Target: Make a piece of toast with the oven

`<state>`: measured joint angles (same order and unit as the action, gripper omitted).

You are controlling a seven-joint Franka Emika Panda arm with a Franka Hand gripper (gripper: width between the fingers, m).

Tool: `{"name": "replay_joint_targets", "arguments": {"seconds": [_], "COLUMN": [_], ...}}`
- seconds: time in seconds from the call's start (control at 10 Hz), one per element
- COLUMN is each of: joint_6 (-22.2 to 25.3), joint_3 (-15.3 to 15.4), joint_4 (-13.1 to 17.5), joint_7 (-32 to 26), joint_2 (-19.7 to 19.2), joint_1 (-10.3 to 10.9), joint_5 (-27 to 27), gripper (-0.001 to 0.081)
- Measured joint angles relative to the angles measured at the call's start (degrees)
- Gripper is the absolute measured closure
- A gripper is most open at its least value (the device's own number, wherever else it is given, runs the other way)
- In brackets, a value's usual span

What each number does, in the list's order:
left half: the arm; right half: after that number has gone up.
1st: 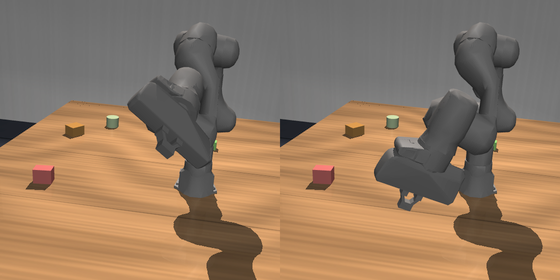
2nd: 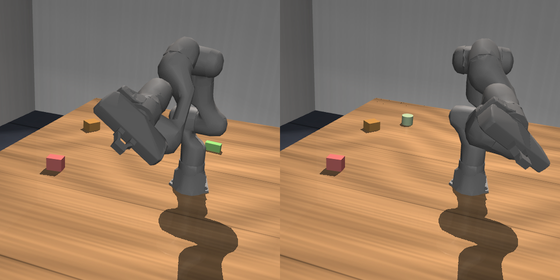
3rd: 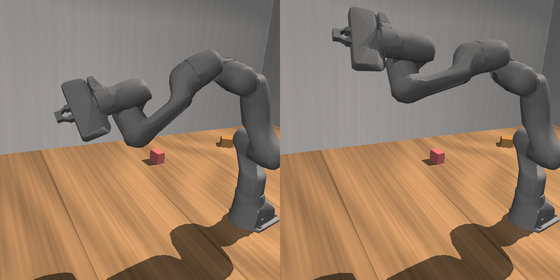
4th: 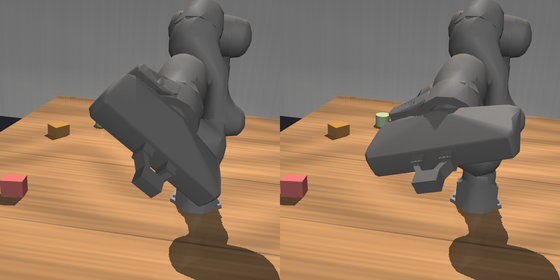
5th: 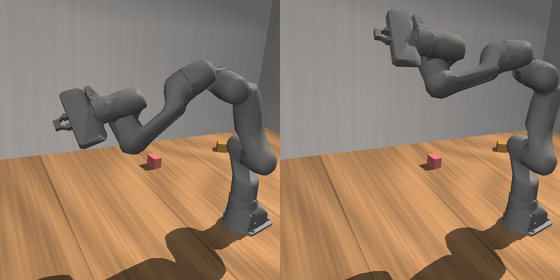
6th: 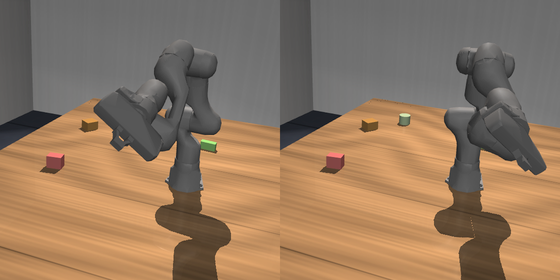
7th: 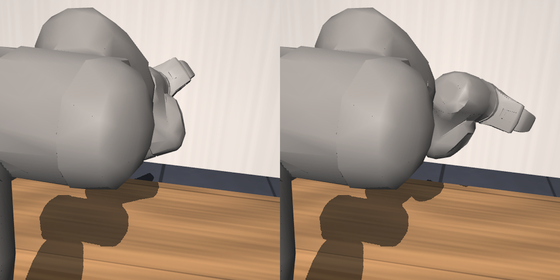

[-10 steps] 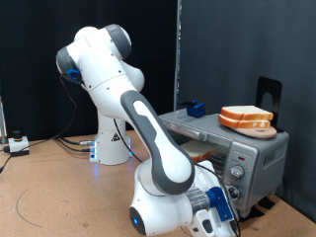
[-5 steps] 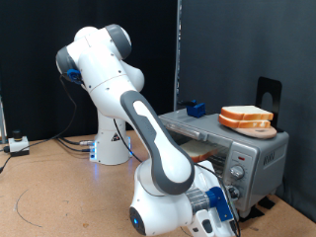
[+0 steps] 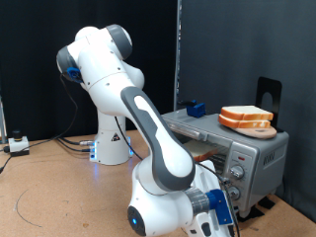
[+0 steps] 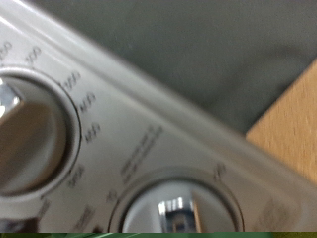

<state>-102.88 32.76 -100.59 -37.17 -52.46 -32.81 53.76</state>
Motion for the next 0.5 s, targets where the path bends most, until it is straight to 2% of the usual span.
{"name": "replay_joint_targets", "arguments": {"seconds": [0.1,0.2,0.3,0.4,0.5], "joint_6": [1.6,3.1,4.2,5.2,7.1], "joint_3": [-1.0,-2.1,-3.0,-3.7,-4.5], "joint_4": [1.2,2.3,3.2,4.0,4.9], "joint_7": [5.6,9.8,12.3,13.9,15.6], "joint_2": [0.5,1.1,1.9,2.6,3.3], "joint_1": [0.3,0.2,0.0,-0.3,-0.7], "joint_5": [-2.4,-4.3,-5.5,-6.5,-7.8], "gripper": [0.0220,0.0053,0.0053,0.0007,-0.0002]}}
